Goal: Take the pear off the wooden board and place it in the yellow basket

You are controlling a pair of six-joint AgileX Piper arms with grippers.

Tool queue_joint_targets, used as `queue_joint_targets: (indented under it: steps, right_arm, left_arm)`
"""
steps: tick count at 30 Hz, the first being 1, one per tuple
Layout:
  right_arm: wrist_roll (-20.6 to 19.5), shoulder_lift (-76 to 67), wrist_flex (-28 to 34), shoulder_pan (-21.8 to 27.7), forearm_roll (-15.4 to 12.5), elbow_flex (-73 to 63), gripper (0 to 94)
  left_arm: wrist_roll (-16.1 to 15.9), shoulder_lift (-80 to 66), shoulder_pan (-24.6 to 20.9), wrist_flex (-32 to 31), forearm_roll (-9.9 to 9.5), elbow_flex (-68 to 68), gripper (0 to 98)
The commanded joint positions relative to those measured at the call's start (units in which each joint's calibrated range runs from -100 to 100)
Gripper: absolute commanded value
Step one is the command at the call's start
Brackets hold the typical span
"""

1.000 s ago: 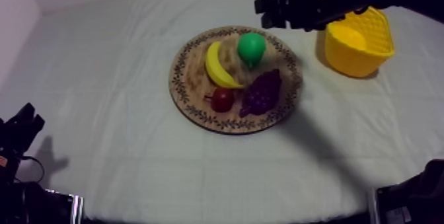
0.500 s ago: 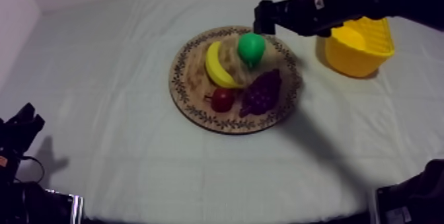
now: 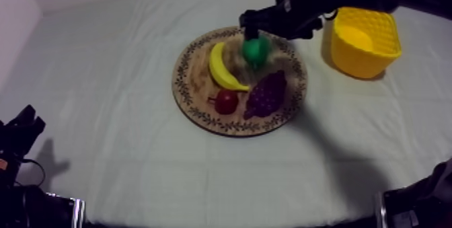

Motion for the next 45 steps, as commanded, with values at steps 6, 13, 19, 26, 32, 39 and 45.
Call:
queue_joint_targets:
  steps: [6, 13, 19, 26, 32, 39, 45]
  right_arm:
    - [-0.72, 9.22, 2.81, -0.2, 0.88, -7.75, 81.1]
    - [-1.32, 15.9, 6.33, -0.45, 1.45, -14.95, 79.0]
    - [-1.6, 20.31, 8.92, -0.4, 1.61, -19.58, 76.2]
    - [-1.09, 22.94, 8.97, 0.92, 1.6, -22.11, 66.4]
    - [0.13, 23.48, 7.06, 1.33, 1.72, -21.65, 57.0]
    - [0.71, 22.82, 4.08, 1.0, 2.48, -19.29, 49.2]
    - [0.64, 19.63, 3.77, 0.98, 2.96, -16.97, 49.8]
  left_arm:
    - [-0.01, -0.04, -0.03, 0.02, 0.0, 0.0, 0.1]
    - [0.0, -0.04, -0.03, 0.02, 0.0, 0.0, 0.1]
    - [0.0, -0.04, -0.03, 0.02, 0.0, 0.0, 0.1]
    - [0.0, -0.04, -0.03, 0.02, 0.0, 0.0, 0.1]
    - [0.0, -0.04, -0.03, 0.02, 0.0, 0.0, 0.1]
    - [0.0, -0.04, -0.03, 0.02, 0.0, 0.0, 0.1]
    - [0.0, -0.04, -0.03, 0.02, 0.0, 0.0, 0.1]
